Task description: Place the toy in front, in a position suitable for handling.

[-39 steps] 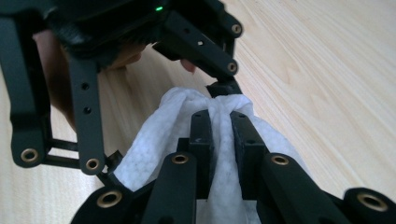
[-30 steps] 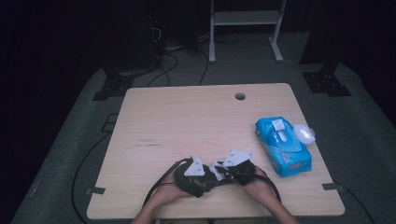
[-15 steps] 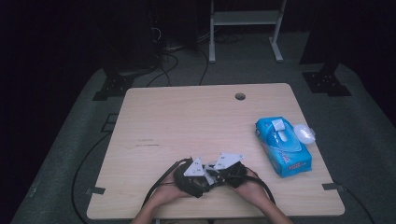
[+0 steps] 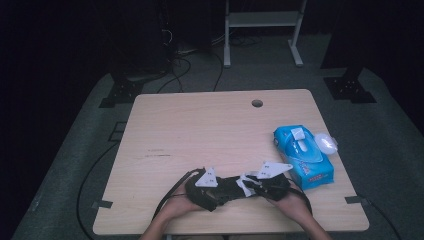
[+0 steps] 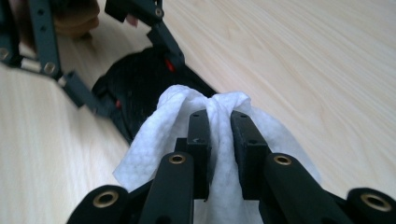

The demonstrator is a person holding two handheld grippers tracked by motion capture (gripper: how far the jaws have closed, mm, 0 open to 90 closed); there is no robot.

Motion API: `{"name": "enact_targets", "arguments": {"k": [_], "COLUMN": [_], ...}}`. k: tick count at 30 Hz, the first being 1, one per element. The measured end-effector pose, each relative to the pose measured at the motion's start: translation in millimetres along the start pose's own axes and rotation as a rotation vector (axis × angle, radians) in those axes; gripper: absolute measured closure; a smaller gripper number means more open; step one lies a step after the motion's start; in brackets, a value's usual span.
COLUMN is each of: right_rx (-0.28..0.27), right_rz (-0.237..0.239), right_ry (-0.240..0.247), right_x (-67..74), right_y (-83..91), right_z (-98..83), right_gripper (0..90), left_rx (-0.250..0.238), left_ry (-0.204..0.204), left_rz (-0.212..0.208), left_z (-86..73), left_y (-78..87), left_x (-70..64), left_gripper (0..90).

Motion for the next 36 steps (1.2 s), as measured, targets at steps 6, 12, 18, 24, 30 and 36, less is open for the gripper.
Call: {"name": "enact_targets", "arguments": {"k": [6, 12, 18, 24, 30, 36], "right_rx": [-0.007, -0.008, -0.021, -0.009, -0.011, 0.008], "right_rz": [0.039, 0.045, 0.054, 0.071, 0.091, 0.114], "right_ry": [-0.010, -0.001, -0.007, -0.007, -0.018, -0.007], "right_x": [0.0, 1.7, 1.8, 5.3, 4.6, 5.3], "right_y": [16.5, 16.8, 20.8, 17.9, 19.9, 18.8], "right_z": [-13.4, -16.4, -16.7, -17.3, -16.3, -22.3], "right_gripper": [77.7, 77.7, 77.6, 77.6, 77.8, 78.7], "left_rx": [0.004, -0.002, -0.018, -0.048, -0.056, -0.085], "left_ry": [0.002, 0.046, 0.094, 0.125, 0.144, 0.204], "left_rz": [-0.002, -0.028, -0.025, -0.045, -0.049, -0.072], "left_z": [-1.6, -1.4, -5.3, -3.8, -3.7, -3.3], "left_y": [-0.7, 1.6, 9.5, 13.4, 13.1, 14.3], "left_x": [0.0, 0.2, 5.8, 7.0, 8.5, 12.3], "left_gripper": [23.6, 20.7, 19.8, 21.5, 22.2, 24.3]}}
Point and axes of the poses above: each handheld gripper's, and its own axes: y roughly backward along the jaws, z roughly out of its top, x roughly to its left, the point moved 6 cm from there along -y, roughly forward along the jaws, and after that the axes turned 13 degrees about -y, right-handed, at the moved point
